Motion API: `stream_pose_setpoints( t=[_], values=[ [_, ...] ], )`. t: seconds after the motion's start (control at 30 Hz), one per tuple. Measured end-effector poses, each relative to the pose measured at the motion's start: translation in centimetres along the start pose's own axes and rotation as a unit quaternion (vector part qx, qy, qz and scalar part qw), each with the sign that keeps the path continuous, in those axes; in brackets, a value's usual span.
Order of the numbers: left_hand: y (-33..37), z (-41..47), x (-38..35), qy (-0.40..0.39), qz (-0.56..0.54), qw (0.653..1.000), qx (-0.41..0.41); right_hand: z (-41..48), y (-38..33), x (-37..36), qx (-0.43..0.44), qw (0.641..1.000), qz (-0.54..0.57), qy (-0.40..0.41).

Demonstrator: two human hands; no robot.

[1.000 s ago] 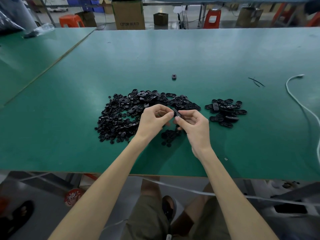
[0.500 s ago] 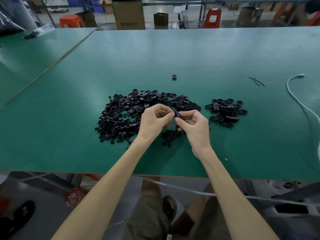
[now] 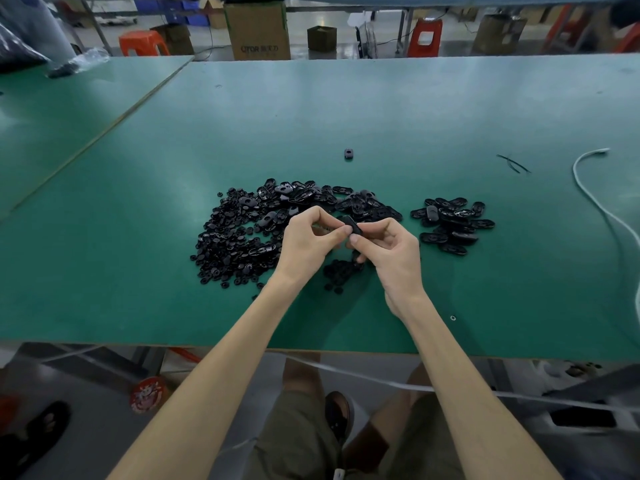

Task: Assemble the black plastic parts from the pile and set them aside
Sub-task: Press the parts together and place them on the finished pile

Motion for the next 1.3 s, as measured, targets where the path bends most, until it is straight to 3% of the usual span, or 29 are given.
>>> stream_pose_setpoints(
  t=[0.23,0.4,0.53,0.97,1.3],
  values=[
    [0.4,-0.1,0.1,-0.037,-0.096,0.994,0.048,-0.2,-0.3,-0.1,0.003,0.999,0.038,-0.012],
    [1.4,-0.1,0.3,-0.016,-0.092,0.996,-0.013,0.0,0.0,0.1,0.004,1.0,0.024,-0.008],
    [1.9,0.0,0.5,-0.013,-0.188,0.982,-0.002,0.1,0.1,0.1,0.017,1.0,-0.021,-0.005],
    [1.2,-0.2,-0.3,-0.114,-0.096,0.989,0.005,0.4,0.4,0.4,0.017,1.0,0.003,0.022],
    [0.8,-0.5,-0.2,-0.071,-0.08,0.994,-0.003,0.3,0.6,0.4,0.003,1.0,-0.005,0.027]
  ],
)
Point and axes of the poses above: each hand's wrist, its own z-axis towards the middle knuckle, its own x-axis out of the back of the hand, y = z × x, the point moved 3 cm from there along z, towards the middle knuckle, and after that the axes turned 2 degrees about -x, right-handed, at the moved point
